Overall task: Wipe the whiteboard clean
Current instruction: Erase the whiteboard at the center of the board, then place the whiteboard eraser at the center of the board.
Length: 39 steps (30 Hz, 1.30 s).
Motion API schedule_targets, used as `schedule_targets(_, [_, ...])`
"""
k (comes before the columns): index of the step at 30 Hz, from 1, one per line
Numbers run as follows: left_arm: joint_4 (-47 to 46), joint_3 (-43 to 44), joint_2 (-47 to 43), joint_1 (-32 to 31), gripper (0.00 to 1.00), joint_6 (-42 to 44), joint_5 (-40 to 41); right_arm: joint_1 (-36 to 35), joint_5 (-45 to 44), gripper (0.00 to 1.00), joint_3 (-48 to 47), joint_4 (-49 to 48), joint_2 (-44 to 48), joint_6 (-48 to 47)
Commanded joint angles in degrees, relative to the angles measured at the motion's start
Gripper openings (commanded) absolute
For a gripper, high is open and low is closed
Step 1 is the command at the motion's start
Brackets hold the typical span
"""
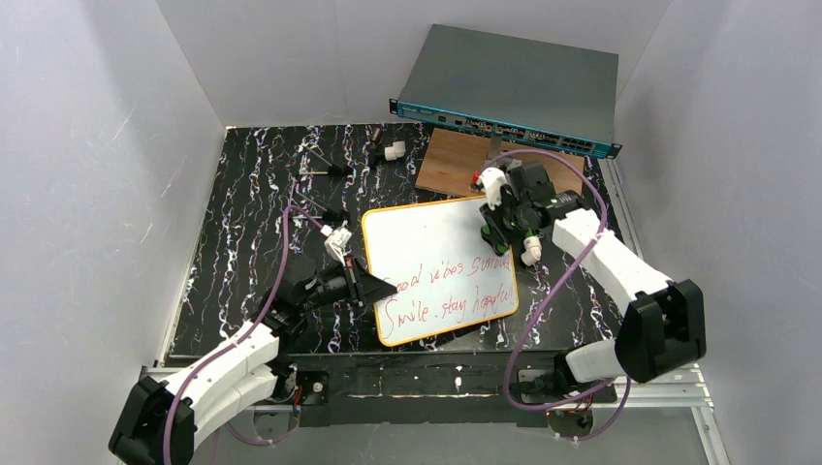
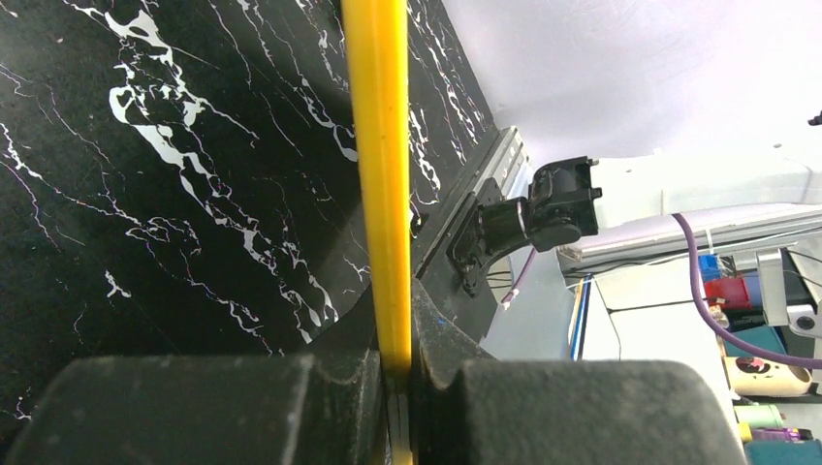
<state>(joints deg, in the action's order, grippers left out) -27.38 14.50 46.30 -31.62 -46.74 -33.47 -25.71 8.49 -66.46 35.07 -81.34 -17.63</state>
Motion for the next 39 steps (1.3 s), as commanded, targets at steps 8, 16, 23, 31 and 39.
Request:
schedule_targets(8, [-0.9, 7.6, -7.4, 1.0, 0.0, 4.6, -0.2, 5.2, 28.4, 0.01, 3.6, 15.2, 18.6, -14.7])
schedule_targets(16, [25.7, 17.9, -16.1, 1.7, 0.0, 19.2, 13.0, 10.1, 29.9, 0.01, 12.5, 16.0, 26.6, -17.5])
schedule_targets(23, [36.3, 23.9, -22.2, 1.7, 0.0, 27.3, 21.6, 4.5, 22.2, 0.01, 16.4, 10.8, 22.7, -17.3])
schedule_targets(31, [44.4, 29.5, -27.7, 1.7, 0.0, 33.9, 32.5, -11.8, 12.4, 0.01, 13.9, 4.2, 11.0, -14.8])
schedule_targets(39, [49.8, 36.8, -30.5, 1.7, 0.0, 38.7, 41.7, -19.9, 5.7, 0.01, 8.4, -2.1, -1.5, -10.2])
